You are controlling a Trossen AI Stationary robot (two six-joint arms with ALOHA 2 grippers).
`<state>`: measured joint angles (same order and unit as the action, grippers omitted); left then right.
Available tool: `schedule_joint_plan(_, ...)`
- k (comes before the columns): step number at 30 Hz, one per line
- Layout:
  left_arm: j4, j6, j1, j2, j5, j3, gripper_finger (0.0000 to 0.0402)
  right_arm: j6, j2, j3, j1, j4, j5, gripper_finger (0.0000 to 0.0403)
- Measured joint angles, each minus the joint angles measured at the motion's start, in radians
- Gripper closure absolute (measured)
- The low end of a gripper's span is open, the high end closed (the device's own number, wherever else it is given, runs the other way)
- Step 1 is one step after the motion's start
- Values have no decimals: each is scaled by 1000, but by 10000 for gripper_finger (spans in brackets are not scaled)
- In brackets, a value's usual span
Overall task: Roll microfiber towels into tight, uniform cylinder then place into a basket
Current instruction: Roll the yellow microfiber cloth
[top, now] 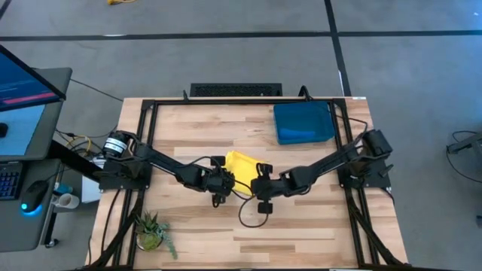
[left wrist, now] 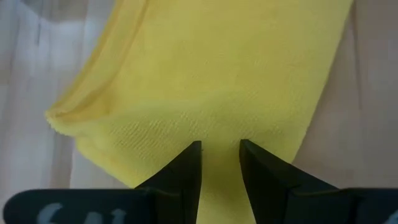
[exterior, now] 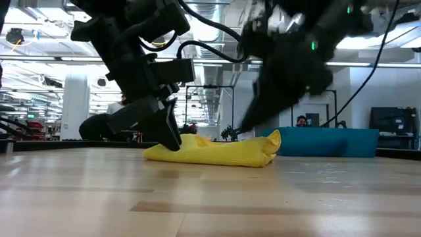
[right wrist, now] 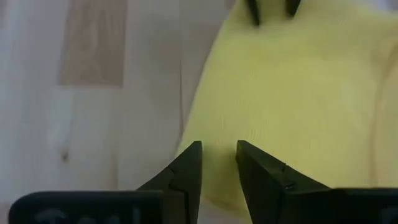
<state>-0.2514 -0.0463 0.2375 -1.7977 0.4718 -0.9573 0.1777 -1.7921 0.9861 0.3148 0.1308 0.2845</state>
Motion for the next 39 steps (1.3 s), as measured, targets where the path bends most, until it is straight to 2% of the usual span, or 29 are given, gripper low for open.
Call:
schedule_joint_plan(8, -28, 1, 11, 0, 66, -29, 299, 11, -116, 4, 3, -11, -20, 280)
schedule_joint_plan(13, -28, 8, 15, 0, 67, -33, 299, 19, -120, 4, -9, -5, -44, 280)
schedule_joint_plan(17, -25, -11, -6, -1, 6, -14, 299, 31, -98, 0, -7, 14, -49, 280)
schedule_joint_plan(23, -60, -150, -51, 0, -110, 29, 299, 34, -93, 0, -1, 32, -48, 280)
schedule_joint_plan(26, -64, -190, -61, 1, -138, 34, 299, 42, -92, 0, -3, 36, -48, 280)
schedule_joint_plan(32, -73, -160, -53, 19, -149, 20, 299, 51, -91, 0, -3, 38, -49, 280)
schedule_joint_plan(35, -91, -147, -30, 54, -134, 20, 299, 51, -91, 0, -3, 42, -49, 280)
schedule_joint_plan(39, -113, -148, 6, 103, -45, 20, 299, 50, -91, 25, -3, 86, -52, 280)
